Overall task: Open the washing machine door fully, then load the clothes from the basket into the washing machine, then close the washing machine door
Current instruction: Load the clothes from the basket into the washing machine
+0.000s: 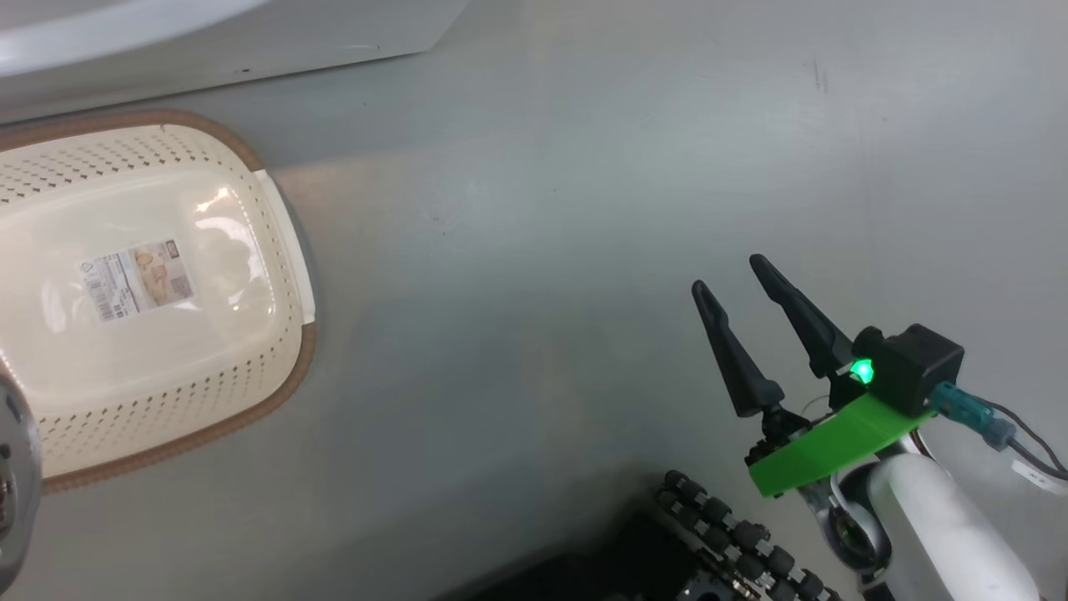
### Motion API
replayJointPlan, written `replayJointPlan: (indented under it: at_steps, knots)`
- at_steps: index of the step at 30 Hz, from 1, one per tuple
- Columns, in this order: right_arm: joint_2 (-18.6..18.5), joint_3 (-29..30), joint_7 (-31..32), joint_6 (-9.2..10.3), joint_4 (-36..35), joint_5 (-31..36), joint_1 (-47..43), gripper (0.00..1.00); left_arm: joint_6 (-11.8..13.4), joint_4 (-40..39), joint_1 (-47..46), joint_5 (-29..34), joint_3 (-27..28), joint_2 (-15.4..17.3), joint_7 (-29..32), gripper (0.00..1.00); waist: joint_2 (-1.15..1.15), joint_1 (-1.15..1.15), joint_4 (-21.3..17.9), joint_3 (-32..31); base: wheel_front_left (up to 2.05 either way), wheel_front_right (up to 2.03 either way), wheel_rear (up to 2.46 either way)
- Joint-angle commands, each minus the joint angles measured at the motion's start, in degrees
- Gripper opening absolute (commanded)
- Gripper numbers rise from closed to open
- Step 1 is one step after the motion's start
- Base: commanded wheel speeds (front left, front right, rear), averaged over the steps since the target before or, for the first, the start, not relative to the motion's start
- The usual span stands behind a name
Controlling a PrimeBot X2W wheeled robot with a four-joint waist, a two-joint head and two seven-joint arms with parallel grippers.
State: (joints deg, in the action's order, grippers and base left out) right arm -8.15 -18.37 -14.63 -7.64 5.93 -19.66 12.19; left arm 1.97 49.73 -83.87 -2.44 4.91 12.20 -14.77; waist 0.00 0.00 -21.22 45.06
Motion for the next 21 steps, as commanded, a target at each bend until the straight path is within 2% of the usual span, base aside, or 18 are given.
replayJointPlan:
  at_steps: [1,6,8,9,10,21]
  knots:
    - [-0.73,-0.74,-0.37,0.15,-0.95,-0.49,-1.8,1.0,-0.34,-0.46,-1.99,0.62,-0.5,1.92,-0.22,0.0,0.0,0.0,-0.03,-0.15,0.0,0.0,0.0]
    - [-0.49,-0.62,-0.37,0.15,-0.91,-0.57,-2.16,1.0,-0.61,5.17,-4.45,1.06,-1.64,2.31,-0.22,0.01,0.0,0.0,-0.13,-0.49,0.0,0.0,0.0]
    - [-0.44,-0.57,-0.37,0.15,-0.86,-0.61,-2.22,1.0,-0.64,7.74,-5.37,1.01,-1.96,2.16,-0.22,0.38,0.0,0.0,-0.07,-0.65,0.0,0.0,0.0]
    - [-0.42,-0.55,-0.37,0.15,-0.82,-0.62,-2.24,1.0,-0.68,9.2,-5.87,1.03,-2.2,1.98,-0.18,0.76,0.0,0.0,-0.02,-0.72,0.0,0.0,0.0]
    - [-0.4,-0.53,-0.37,0.15,-0.78,-0.62,-2.26,1.0,-0.76,10.47,-6.41,1.12,-2.51,1.85,-0.17,0.99,0.0,0.0,0.04,-0.78,0.0,0.0,0.0]
    - [-0.29,-0.01,-0.37,0.15,-0.36,-0.68,-2.17,1.0,0.77,20.25,-10.04,1.69,-4.71,0.89,3.11,1.0,0.0,0.0,1.44,-2.88,0.0,0.0,0.0]
